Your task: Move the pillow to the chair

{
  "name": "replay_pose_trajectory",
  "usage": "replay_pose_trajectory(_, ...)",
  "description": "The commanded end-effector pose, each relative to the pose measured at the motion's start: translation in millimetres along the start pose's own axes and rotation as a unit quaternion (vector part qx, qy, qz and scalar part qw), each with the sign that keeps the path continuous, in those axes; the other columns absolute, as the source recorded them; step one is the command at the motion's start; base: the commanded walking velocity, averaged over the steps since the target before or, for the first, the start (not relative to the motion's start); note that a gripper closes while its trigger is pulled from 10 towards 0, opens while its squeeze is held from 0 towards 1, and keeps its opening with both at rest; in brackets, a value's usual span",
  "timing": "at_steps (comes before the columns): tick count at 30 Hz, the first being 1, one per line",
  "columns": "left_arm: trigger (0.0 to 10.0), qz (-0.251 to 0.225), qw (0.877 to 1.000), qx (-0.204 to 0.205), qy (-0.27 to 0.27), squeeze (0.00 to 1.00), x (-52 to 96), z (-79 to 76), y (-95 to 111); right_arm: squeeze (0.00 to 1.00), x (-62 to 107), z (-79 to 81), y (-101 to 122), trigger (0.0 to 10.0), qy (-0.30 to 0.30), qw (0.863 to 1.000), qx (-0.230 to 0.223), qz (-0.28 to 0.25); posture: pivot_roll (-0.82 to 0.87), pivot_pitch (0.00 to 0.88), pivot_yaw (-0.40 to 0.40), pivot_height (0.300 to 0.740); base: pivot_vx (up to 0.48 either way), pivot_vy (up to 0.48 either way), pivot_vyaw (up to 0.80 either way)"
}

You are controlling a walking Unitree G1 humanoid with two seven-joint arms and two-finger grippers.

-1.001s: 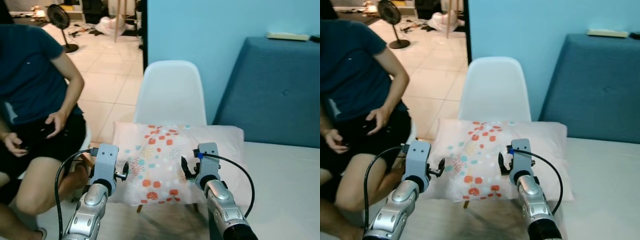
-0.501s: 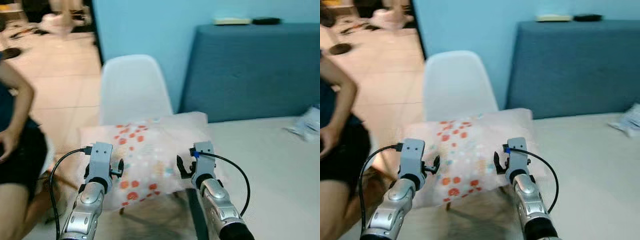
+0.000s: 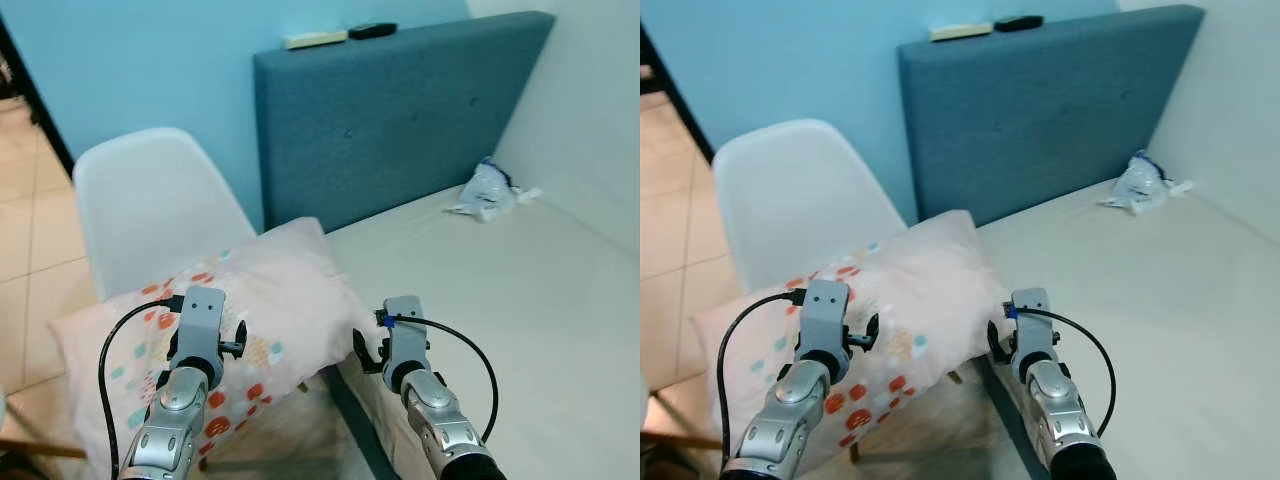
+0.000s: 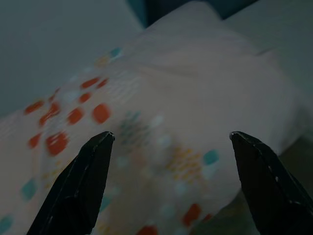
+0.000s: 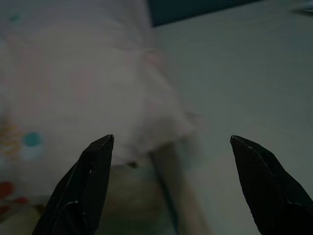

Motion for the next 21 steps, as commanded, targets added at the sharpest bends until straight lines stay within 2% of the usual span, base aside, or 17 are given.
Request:
replay_pose_trajectory(1,10.0,0.012,1.000,-0.002,0.000,0.00,1.0,-0.3,-7,0.00,2.6,0.8,-8,10.0,0.001,1.000,-0.001,0.015,0.02,0.064,0.000,0.740,0.000,0.000,-0.80)
replay_pose_trajectory(13,10.0,0.012,1.000,-0.005,-0.009,0.00,1.8,-0.5,-8,0.00,6.4,-7.9,-16,10.0,-0.019,0.999,0.002,0.036,0.02,0.068,0.008,0.740,0.000,0.000,-0.80)
replay_pose_trajectory(21,10.0,0.010,1.000,-0.015,-0.009,0.00,2.1,2.5,-8,0.00,7.3,-6.7,-18,10.0,-0.018,0.999,0.004,0.042,0.02,0.071,0.012,0.740,0.000,0.000,-0.80)
Point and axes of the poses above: a point about 5 cm out from each wrist's last joint towards the gripper, its own x axis pointing back from the gripper into the wrist, its own y axis along the axis of the wrist's last joint, z = x × y, the point moved 1 cm from there along -x, pointing out of the wrist towards the gripper, and after that the axes turned 3 degrees about -x, right-handed, at the moved point
